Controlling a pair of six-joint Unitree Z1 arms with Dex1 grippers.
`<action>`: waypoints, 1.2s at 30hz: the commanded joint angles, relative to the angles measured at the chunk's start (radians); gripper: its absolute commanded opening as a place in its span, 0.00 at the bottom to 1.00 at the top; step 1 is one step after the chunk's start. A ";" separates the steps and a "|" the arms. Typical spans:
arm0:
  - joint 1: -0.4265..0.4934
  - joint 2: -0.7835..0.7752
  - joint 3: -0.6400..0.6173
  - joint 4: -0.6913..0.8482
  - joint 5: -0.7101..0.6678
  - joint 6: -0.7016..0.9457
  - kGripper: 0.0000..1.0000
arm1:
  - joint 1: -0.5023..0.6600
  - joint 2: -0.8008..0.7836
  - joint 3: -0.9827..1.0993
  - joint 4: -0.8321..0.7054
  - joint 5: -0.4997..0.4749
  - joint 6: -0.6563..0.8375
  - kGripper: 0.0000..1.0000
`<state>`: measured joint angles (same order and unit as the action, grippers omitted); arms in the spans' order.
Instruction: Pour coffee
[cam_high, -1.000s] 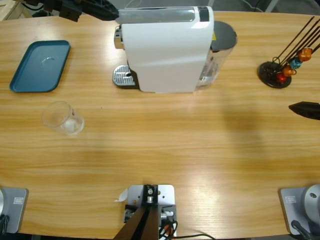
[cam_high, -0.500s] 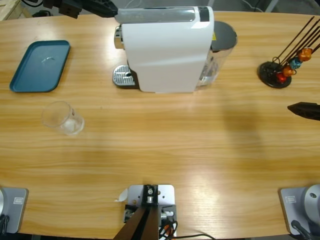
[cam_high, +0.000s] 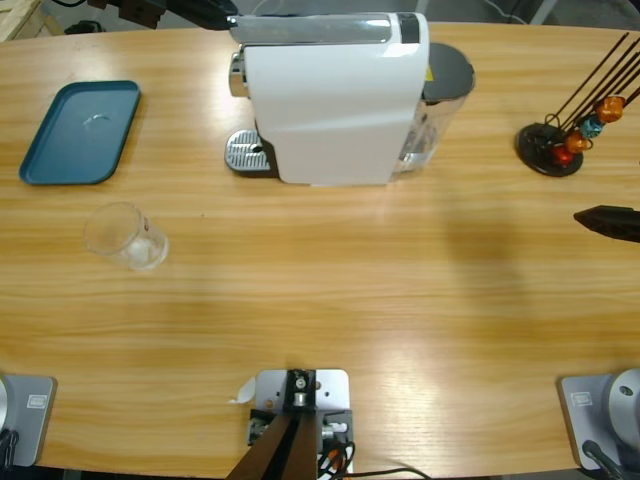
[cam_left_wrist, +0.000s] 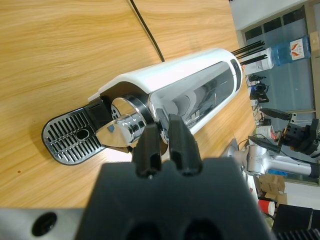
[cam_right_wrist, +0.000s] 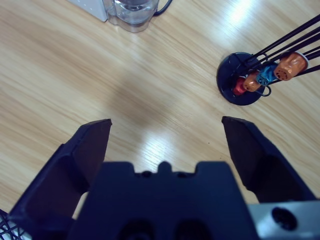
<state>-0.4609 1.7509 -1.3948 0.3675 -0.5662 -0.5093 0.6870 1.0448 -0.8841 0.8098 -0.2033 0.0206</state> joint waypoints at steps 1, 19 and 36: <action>-0.043 -0.037 -0.083 -0.032 -0.018 -0.023 0.00 | -0.001 0.003 0.010 0.008 0.012 -0.011 1.00; -0.073 -0.019 -0.113 -0.032 -0.044 -0.021 0.00 | -0.001 0.006 0.010 0.008 0.013 -0.011 1.00; -0.232 -0.317 0.148 -0.028 0.332 0.622 0.99 | -0.051 -0.066 0.230 -0.396 -0.203 0.157 0.98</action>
<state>-0.6500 1.6054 -1.4445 0.3244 -0.3614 -0.0873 0.6866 1.0175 -0.8715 0.7078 -0.2578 0.1181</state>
